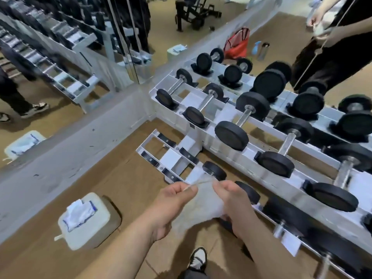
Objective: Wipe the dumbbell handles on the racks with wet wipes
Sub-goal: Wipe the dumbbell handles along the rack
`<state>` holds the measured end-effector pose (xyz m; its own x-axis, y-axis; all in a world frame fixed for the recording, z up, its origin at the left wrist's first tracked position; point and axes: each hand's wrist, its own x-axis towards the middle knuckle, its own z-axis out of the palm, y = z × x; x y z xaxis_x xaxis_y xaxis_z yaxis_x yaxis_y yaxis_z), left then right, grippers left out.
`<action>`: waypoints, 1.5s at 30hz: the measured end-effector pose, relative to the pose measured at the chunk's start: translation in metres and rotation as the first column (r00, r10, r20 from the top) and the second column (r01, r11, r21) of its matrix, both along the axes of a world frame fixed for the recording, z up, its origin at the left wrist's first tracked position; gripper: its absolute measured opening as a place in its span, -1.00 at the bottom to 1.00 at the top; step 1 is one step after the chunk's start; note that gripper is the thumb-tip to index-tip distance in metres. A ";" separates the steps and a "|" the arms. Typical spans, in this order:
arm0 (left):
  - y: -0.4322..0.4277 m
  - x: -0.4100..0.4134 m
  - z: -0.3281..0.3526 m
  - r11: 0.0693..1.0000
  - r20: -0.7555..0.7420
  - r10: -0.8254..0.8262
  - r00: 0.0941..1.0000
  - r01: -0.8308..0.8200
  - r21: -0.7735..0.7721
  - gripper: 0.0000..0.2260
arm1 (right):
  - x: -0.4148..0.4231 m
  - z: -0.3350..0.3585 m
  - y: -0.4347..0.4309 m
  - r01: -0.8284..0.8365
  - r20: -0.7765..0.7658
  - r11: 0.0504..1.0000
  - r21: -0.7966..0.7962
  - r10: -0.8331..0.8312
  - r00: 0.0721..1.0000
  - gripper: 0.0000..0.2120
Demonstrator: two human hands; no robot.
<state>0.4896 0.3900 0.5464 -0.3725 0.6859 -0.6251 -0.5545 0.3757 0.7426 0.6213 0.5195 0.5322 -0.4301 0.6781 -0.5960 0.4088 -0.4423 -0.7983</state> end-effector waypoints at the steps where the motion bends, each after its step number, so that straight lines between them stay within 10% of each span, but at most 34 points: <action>1: 0.009 -0.011 -0.006 1.000 0.013 -0.018 1.000 0.018 -0.009 -0.69 | -0.010 -0.009 0.009 0.031 0.024 0.999 -0.020 -0.030 0.999 -0.77; 17: 0.107 -0.149 -0.195 0.967 0.368 -0.198 0.909 0.242 -0.077 -0.62 | -0.083 -0.201 0.053 0.447 0.129 0.891 -0.074 -0.436 0.891 -0.68; 24: 0.159 -0.170 -0.311 0.942 -0.058 -0.330 0.942 0.332 0.040 -0.91 | -0.093 -0.356 0.054 0.427 0.159 0.883 0.195 -0.458 0.875 -0.66; 28: 0.190 -0.138 -0.400 0.878 -0.543 -0.458 0.704 0.455 -0.152 -0.93 | -0.087 -0.431 0.061 0.351 0.139 0.865 0.358 -0.421 0.896 -0.63; 35: 0.221 -0.119 -0.468 0.731 -0.441 -0.636 0.633 0.678 -0.081 -0.76 | -0.088 -0.507 0.088 0.342 0.070 0.832 0.437 -0.411 0.909 -0.77; 41: 0.221 -0.118 -0.496 0.834 -0.682 -0.432 0.590 0.549 -0.054 -0.76 | -0.094 -0.519 0.089 0.542 -0.175 0.776 0.321 -0.514 0.840 -0.81; 45: 0.228 -0.113 -0.493 0.765 -0.650 -0.572 0.500 0.612 -0.202 -0.79 | -0.098 -0.514 0.095 0.541 -0.202 0.789 0.293 -0.502 0.841 -0.78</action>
